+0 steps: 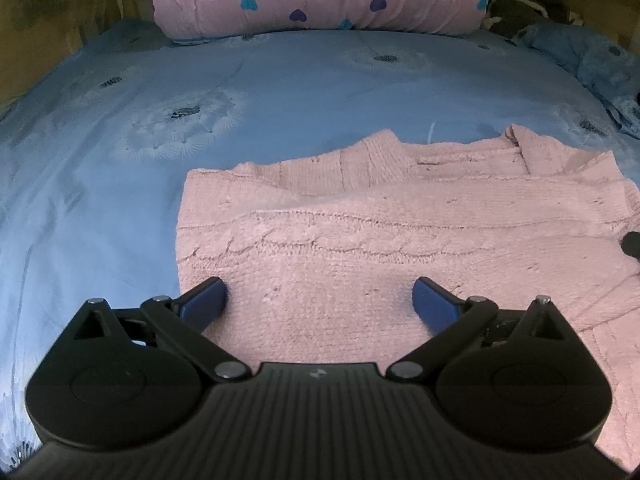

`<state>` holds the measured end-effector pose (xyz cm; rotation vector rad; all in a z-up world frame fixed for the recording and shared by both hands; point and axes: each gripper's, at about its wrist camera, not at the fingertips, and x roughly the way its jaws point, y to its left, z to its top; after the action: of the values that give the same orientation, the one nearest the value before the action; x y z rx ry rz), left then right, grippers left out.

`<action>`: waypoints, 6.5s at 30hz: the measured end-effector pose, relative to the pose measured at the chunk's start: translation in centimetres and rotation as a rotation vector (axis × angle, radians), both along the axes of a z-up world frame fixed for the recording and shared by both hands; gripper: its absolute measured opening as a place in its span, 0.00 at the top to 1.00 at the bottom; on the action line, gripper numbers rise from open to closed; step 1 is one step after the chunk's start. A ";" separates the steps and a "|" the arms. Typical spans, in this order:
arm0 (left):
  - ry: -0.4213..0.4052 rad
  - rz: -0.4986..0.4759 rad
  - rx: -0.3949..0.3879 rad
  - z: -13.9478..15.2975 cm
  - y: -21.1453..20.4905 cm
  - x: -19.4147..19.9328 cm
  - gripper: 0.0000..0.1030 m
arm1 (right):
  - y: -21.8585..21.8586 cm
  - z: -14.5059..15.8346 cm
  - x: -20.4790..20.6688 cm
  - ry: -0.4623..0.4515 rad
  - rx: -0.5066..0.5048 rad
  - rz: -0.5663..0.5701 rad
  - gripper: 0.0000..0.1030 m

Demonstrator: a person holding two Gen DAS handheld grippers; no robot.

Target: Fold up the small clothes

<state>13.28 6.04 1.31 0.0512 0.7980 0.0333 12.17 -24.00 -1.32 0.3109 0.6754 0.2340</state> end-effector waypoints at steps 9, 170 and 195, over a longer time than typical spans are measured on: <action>0.002 -0.009 -0.011 1.6 0.0 -2.9 0.01 | 1.9 3.3 -4.6 -0.060 -0.064 0.032 0.47; -0.029 -0.130 -0.488 9.1 5.8 -26.7 0.86 | -4.0 6.5 -20.7 -0.016 0.444 0.179 0.83; -0.313 0.001 -0.348 16.1 6.7 -8.7 0.88 | -6.4 9.3 -6.4 -0.230 0.550 0.044 0.83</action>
<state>4.57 12.76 17.43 -0.2780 0.4824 -0.0951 5.76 -30.37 7.96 0.7830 0.3802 0.4913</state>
